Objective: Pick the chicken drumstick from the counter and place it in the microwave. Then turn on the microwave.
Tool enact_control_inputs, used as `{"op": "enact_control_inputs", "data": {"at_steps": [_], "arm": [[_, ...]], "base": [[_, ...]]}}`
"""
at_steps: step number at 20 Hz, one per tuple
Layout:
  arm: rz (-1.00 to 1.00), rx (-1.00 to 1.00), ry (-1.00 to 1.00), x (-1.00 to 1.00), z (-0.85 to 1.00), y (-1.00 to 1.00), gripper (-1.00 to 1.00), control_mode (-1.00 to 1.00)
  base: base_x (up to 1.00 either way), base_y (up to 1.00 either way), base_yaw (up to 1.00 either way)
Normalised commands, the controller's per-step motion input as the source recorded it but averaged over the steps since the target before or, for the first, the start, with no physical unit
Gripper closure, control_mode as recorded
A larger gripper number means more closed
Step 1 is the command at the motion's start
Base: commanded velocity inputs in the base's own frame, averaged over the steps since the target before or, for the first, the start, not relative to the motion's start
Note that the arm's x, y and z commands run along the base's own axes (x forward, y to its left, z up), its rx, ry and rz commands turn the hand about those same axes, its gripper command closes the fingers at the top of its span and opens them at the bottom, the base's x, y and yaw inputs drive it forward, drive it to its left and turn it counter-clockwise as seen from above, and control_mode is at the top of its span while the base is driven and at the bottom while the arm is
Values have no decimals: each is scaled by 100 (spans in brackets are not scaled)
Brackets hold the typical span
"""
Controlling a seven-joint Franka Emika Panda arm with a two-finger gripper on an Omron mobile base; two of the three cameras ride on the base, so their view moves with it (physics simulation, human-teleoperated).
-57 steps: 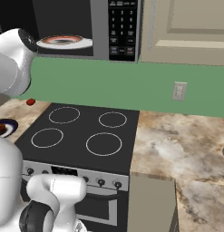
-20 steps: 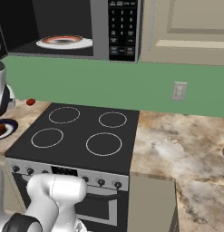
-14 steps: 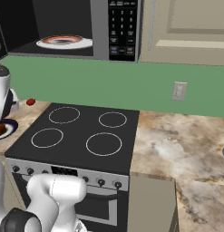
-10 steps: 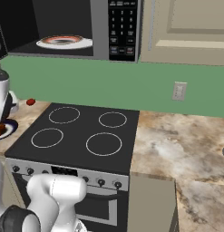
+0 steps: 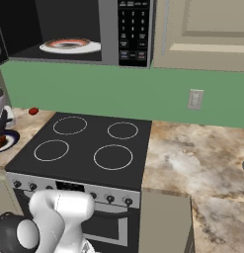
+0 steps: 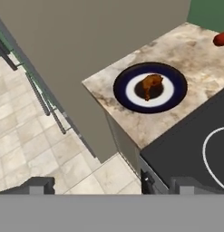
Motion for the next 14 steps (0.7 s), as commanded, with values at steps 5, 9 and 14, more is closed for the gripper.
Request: {"op": "enact_control_inputs", "data": {"at_steps": [5, 9, 14], "arm": [[-1, -9, -2, 21, -19, 39, -100, -100], [-2, -10, 0, 25, -18, 32, -100, -100], [0, -8, 0, 30, -20, 22, -100, -100]], "base": [[0, 0, 0], [0, 0, 0], [0, 0, 0]]}}
